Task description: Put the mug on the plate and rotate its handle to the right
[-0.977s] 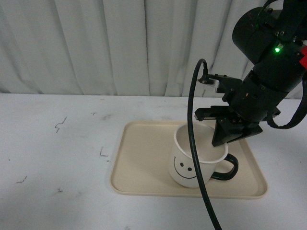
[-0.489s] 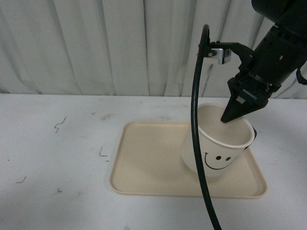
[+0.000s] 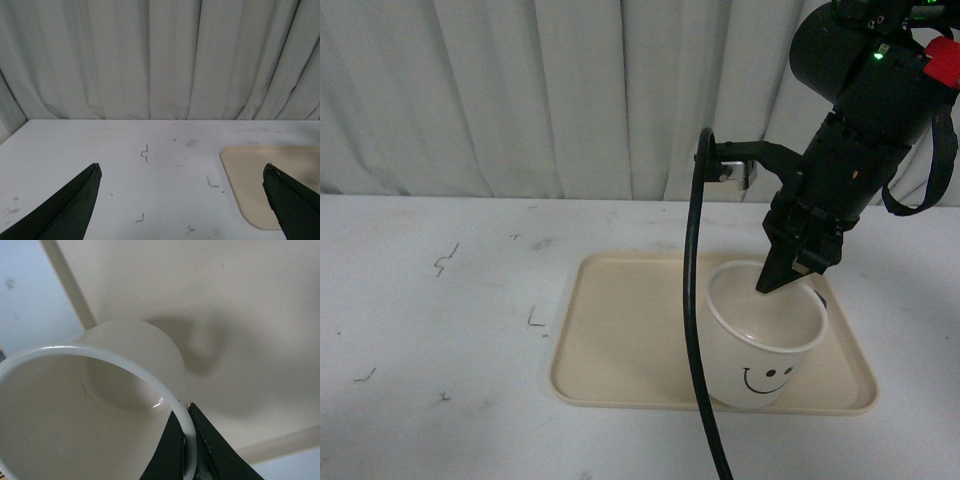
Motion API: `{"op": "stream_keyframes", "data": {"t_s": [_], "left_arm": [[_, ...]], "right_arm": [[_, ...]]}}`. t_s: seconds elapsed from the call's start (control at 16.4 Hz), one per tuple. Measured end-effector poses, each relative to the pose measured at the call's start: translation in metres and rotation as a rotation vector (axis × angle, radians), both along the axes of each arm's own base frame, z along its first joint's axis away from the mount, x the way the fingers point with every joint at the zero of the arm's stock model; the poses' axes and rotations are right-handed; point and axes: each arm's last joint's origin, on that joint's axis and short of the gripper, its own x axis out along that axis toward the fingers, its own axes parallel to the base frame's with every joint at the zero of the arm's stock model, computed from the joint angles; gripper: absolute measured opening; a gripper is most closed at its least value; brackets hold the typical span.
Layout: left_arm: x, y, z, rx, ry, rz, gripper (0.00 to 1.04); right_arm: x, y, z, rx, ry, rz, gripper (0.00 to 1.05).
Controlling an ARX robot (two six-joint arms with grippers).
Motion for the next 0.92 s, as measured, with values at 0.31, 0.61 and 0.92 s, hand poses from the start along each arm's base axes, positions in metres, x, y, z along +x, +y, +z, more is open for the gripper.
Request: {"op": "stream_keyframes", "data": {"t_s": [0.31,0.61,0.92], "left_arm": [[0.0,0.0,0.0,0.0,0.0,0.0,0.98],[0.0,0.0,0.0,0.0,0.0,0.0,0.98],[0.0,0.0,0.0,0.0,0.0,0.0,0.98]], "right_arm": [[0.018,0.005,-0.014,-0.086,-0.006,-0.105,0.03],[0.022,0.019,-0.019,-0.134,0.017,-0.146,0.03],[0.024,0.008,-0.009,-0.175,0.105,-0.293,0.52]]}}
